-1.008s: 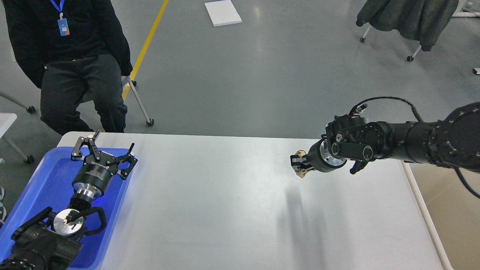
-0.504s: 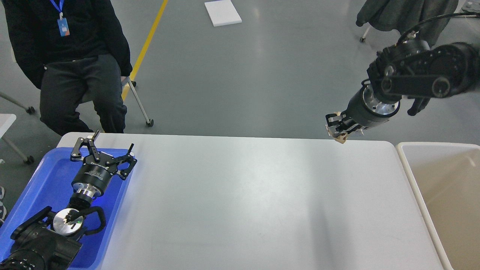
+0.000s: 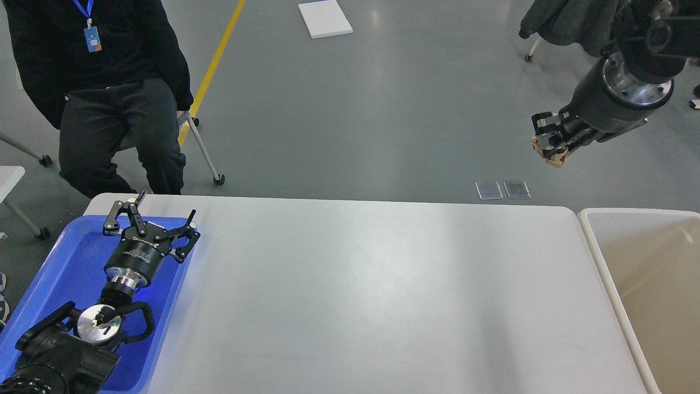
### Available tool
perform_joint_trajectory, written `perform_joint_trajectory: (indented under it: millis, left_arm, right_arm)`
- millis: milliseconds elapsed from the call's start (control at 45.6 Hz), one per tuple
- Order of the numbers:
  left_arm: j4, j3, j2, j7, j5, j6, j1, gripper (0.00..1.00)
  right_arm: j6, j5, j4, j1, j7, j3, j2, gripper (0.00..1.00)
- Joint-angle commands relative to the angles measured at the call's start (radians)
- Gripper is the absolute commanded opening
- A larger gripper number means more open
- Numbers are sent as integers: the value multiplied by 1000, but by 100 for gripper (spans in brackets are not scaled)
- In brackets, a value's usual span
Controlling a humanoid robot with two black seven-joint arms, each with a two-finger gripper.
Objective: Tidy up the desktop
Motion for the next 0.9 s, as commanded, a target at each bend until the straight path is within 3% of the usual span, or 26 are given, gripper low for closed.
perform_joint_trajectory:
  millis: [0, 175, 285, 395, 526, 723, 877]
  left_arm:
    - [0, 0, 0, 0, 0, 0, 0, 100]
    - [0, 0, 0, -2, 0, 0, 0, 100]
    - [0, 0, 0, -1, 0, 0, 0, 100]
    - [0, 0, 0, 0, 0, 0, 0, 100]
    - [0, 0, 0, -2, 0, 0, 0, 100]
    - [0, 0, 0, 0, 0, 0, 0, 100]
    - [0, 0, 0, -2, 0, 0, 0, 100]
  right_arm:
    - [-57, 101, -3, 27, -64, -52, -28, 0]
    - [-311, 477, 5, -20, -285, -77, -32, 0]
    - [-564, 709, 3, -75, -363, -63, -50, 0]
    - [-775, 890, -1, -114, -386, -32, -83, 0]
    - [-941, 1062, -38, -183, -386, 17, -175, 0]
    - [-1048, 1139, -175, -322, -388, 98, -336, 0]
    - [-1103, 1139, -360, -540, -402, 273, -443, 0]
